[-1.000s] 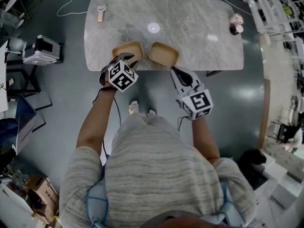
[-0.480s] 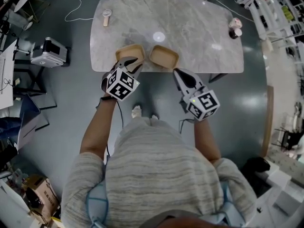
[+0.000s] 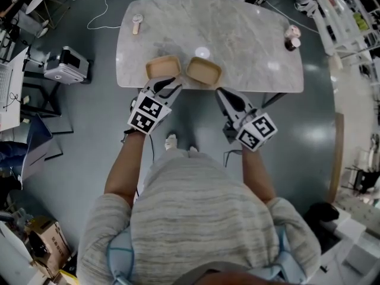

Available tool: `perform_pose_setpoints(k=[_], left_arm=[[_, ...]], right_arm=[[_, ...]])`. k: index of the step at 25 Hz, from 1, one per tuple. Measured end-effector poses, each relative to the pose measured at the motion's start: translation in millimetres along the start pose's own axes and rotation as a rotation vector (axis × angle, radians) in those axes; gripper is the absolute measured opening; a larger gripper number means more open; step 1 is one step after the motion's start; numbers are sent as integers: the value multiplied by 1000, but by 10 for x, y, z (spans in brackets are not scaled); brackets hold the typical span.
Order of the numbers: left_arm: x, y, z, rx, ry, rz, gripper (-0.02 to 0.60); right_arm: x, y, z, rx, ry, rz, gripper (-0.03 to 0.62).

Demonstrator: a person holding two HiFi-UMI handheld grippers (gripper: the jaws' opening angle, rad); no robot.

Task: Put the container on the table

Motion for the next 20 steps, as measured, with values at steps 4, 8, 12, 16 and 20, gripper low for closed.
perform_pose_setpoints(k=[4,8,12,16,20], left_arm=[[134,76,-134,-7,15,-49,107],[210,128,-267,21,20,-65,106],[293,176,-331,53,31,-82,59],[383,231,-339,96,39,-115,3],[465,299,-373,127,33,-143,3]], right_arm=[[60,-34,110,20,18,13,2],[168,-18,154,27,29,10,2],[228,-6,194,37,41,10,2],[244,0,238,28,56,-4,2],[252,20,259,41,60,0,2]])
Point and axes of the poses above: the fingertips, and each gripper's own axes: x backward along the fingers, z to its left, y out of its top, the point moved 1 cm from there along x, backward along the fingers, and after that the axes turned 13 degrees about y, right-handed, at the moved point
